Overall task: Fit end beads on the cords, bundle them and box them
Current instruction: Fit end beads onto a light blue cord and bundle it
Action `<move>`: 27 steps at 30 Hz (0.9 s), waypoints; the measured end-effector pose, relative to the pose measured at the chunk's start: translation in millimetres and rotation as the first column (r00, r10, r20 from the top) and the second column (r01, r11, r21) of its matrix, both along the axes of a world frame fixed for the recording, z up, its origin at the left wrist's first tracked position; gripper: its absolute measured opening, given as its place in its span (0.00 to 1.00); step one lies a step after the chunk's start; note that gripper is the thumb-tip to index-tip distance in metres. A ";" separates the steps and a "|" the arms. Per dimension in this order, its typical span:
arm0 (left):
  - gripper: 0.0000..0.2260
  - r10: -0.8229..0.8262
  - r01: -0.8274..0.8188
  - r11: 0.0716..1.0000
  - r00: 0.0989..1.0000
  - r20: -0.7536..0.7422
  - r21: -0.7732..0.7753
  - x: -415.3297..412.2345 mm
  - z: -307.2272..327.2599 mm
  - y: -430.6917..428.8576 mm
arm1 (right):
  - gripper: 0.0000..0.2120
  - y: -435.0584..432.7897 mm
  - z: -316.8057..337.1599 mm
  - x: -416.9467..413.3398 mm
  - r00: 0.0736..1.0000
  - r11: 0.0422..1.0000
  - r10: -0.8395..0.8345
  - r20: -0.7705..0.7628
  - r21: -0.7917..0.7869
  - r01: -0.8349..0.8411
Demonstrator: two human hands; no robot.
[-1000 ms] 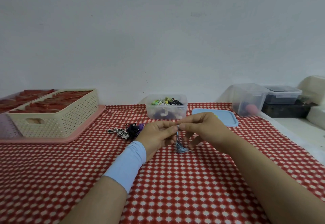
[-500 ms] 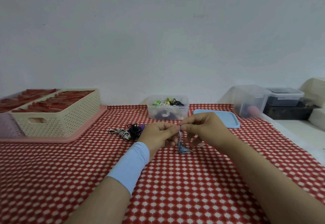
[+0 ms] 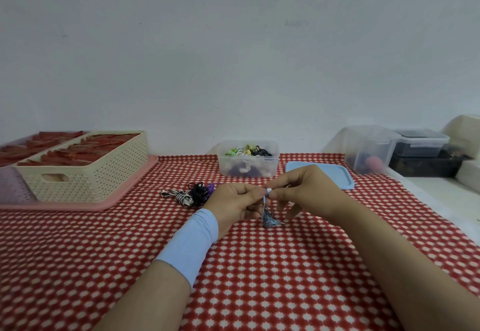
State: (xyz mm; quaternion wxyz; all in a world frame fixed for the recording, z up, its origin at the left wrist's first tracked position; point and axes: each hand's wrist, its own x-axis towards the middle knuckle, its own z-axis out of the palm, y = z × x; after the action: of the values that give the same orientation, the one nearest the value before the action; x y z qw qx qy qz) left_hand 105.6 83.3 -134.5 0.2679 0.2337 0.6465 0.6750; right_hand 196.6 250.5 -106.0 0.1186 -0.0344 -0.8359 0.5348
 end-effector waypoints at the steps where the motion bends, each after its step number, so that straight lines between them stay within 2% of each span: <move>1: 0.07 -0.009 0.009 1.000 1.000 -0.001 -0.001 -0.8 -0.3 -0.4 | 0.05 0.4 0.7 1.2 1.000 1.000 0.014 0.021 -0.025 -0.013; 9: 0.04 -0.088 0.088 0.996 0.996 0.016 0.034 0.1 -1.0 -2.7 | 0.05 3.2 -2.0 3.3 0.991 0.986 0.081 0.111 -0.157 -0.063; 13: 0.04 -0.076 0.073 0.997 0.994 -0.077 -0.037 0.5 -0.9 -3.6 | 0.05 2.5 -2.3 2.3 0.981 0.987 0.079 0.177 -0.150 -0.052; 21: 0.05 -0.108 0.108 0.994 0.994 -0.010 0.000 0.2 -2.0 -3.4 | 0.04 2.3 -0.9 3.2 0.982 0.984 0.103 0.160 -0.162 -0.077; 27: 0.05 -0.123 0.122 0.991 0.992 -0.028 -0.060 1.6 -0.4 -3.8 | 0.04 4.2 -3.0 3.1 0.976 0.987 0.119 0.182 -0.124 -0.098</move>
State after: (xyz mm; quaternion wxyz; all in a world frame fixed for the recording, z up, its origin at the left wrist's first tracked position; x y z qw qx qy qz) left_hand 107.2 79.5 -134.9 0.3054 0.2756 0.6544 0.6344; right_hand 199.7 254.7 -109.0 0.0073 -0.0460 -0.8120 0.5818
